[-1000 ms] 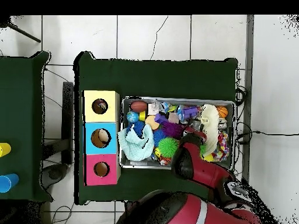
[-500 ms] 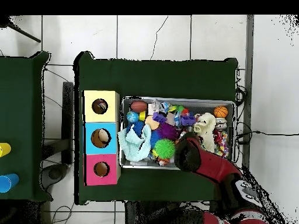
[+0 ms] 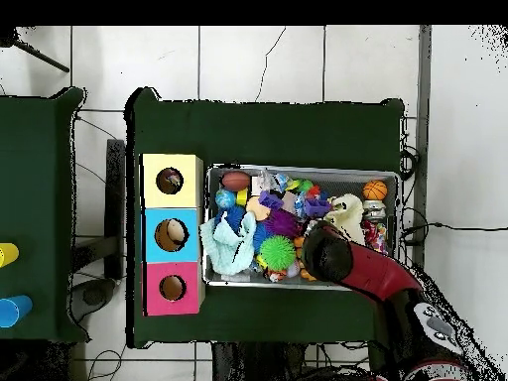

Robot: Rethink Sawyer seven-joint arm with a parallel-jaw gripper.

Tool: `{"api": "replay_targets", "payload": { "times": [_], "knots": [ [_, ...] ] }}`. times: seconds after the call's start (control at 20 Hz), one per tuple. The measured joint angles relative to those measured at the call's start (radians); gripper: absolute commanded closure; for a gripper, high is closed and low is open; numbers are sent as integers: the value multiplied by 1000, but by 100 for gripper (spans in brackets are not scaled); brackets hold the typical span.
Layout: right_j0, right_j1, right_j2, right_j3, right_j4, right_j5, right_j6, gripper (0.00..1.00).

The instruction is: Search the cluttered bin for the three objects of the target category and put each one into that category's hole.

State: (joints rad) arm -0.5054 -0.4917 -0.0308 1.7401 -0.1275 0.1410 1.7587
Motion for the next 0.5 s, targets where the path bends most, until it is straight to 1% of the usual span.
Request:
{"api": "replay_targets", "payload": {
  "times": [0.3,0.5],
  "knots": [
    [4,-3,1,-9,-64,-5,0,100],
    [22,-14,-3,-8,-108,-24,0,100]
  ]
}}
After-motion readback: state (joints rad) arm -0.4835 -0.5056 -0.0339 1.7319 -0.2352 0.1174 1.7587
